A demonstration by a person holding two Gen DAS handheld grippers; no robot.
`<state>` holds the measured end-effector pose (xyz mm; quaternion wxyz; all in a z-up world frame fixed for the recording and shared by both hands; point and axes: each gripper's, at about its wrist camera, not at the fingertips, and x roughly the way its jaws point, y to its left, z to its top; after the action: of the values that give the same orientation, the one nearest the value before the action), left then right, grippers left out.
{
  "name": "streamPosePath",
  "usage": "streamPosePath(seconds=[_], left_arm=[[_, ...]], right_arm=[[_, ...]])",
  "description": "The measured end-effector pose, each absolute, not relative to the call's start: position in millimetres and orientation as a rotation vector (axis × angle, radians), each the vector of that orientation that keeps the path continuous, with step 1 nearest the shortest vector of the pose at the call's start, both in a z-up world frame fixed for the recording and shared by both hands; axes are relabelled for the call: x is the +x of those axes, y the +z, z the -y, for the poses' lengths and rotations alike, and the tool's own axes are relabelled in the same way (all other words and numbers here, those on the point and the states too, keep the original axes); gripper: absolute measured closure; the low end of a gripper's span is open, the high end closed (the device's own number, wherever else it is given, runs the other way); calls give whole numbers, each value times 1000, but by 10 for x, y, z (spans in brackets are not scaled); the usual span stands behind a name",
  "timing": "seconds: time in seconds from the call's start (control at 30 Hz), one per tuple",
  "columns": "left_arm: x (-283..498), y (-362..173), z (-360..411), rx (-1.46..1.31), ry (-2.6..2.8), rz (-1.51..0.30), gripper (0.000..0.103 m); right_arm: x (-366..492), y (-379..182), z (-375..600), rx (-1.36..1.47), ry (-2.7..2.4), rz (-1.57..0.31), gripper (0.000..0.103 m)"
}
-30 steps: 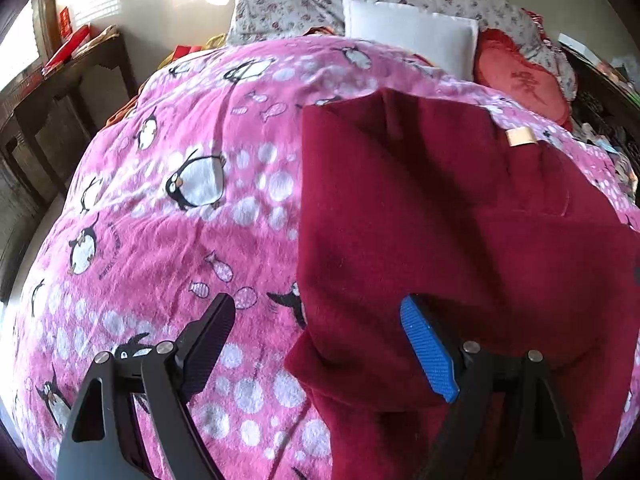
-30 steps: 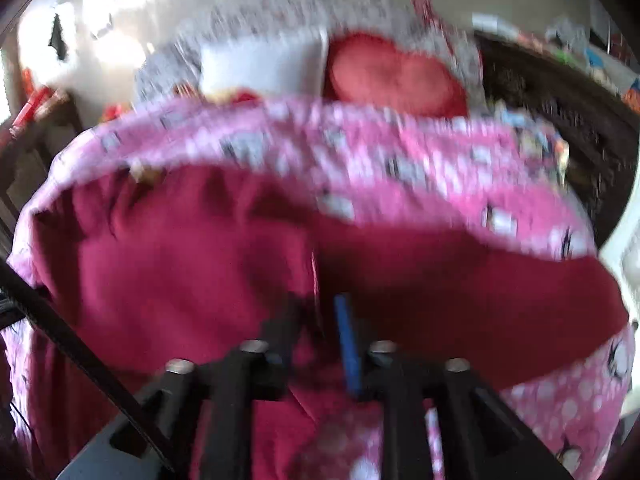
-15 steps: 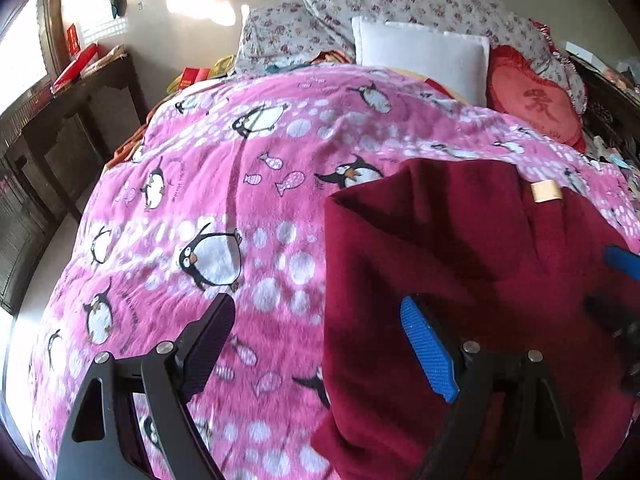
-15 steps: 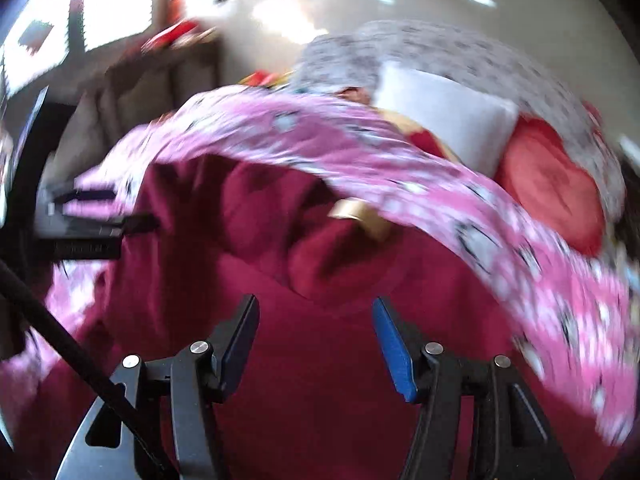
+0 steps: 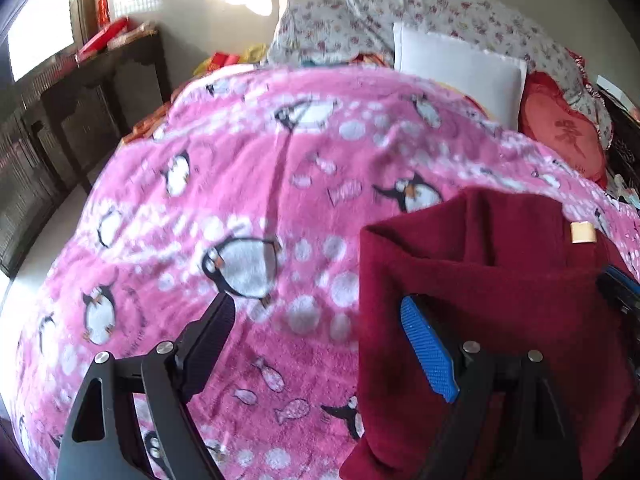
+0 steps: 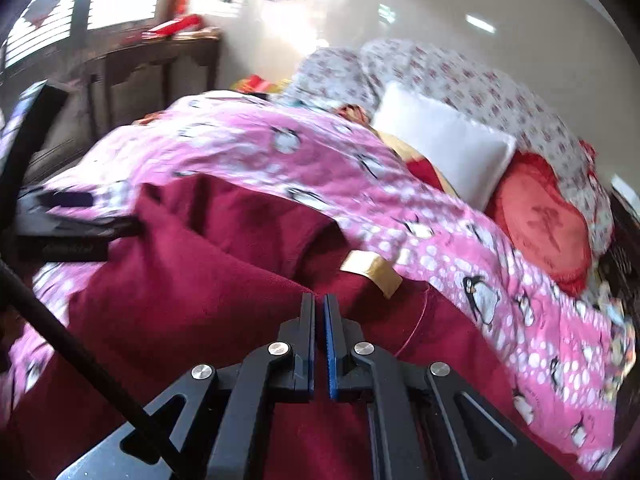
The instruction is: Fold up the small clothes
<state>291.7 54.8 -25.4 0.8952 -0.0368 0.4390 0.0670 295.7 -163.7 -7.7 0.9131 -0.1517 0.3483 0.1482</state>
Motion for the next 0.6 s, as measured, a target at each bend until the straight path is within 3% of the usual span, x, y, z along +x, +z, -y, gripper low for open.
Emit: streamPosePath(seconds=[0.1,0.17,0.23,0.47,0.6], left_arm=[[2832,-231,-573,-86,142,-912,19],[2721,-141,-581,-90,129,-887,19],[2548,-30,-552,-93,94,-854,19],[2323,-327,-119,85,25,-955,19],[2261,-518,-171,66,36,-1019,18]], right_arm=[[3004,-202,1700,-261,294,-750,91],[2857,-110,1839,-215,305,-754,78],[2631,4,1948,-184,327,-742,71],[2057,-380,2022,-268,301,-879,71],[1895,-315,2331,-106,327,-888,71]])
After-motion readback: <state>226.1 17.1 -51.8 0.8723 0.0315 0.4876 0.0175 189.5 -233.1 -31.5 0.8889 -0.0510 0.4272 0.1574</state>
